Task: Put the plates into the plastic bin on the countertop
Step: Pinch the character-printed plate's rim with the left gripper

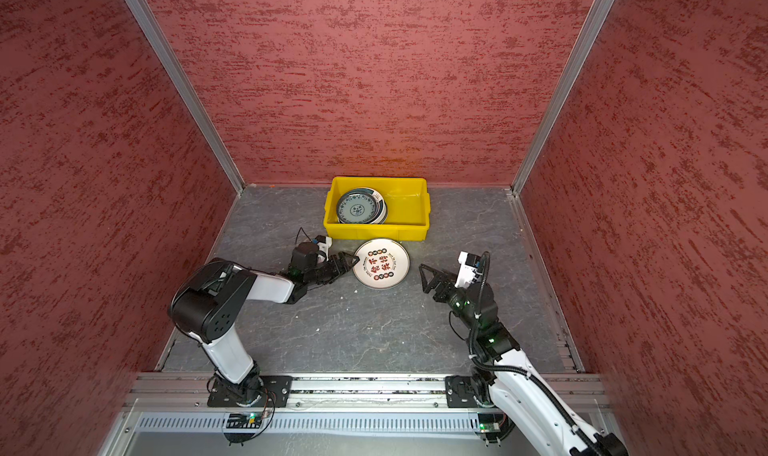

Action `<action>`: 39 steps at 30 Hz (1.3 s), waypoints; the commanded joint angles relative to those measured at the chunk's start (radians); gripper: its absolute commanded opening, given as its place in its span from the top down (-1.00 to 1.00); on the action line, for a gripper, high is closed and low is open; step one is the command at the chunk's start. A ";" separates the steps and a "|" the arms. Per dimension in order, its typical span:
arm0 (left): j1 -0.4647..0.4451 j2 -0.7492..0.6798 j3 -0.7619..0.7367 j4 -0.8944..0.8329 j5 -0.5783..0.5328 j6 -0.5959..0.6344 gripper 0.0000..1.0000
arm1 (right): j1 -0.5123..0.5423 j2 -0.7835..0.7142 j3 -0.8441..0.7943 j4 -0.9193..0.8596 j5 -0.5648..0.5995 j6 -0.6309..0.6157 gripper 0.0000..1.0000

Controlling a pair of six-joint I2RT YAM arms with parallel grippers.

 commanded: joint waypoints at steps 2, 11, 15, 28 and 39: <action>-0.014 0.057 0.014 -0.002 0.005 -0.025 -0.60 | 0.003 -0.010 -0.014 -0.002 0.028 0.005 -0.97; -0.030 0.119 0.056 0.000 0.018 -0.017 -0.42 | 0.002 -0.026 -0.015 -0.026 0.038 0.007 -0.97; -0.033 0.148 0.067 0.038 0.056 -0.007 -0.17 | 0.003 -0.031 -0.023 -0.027 0.050 0.009 -0.97; -0.038 0.218 0.083 0.197 0.160 -0.032 0.36 | 0.002 -0.079 -0.046 -0.043 0.071 0.020 -0.97; -0.042 0.215 0.088 0.203 0.170 -0.053 0.88 | 0.002 -0.124 -0.061 -0.071 0.085 0.036 -0.97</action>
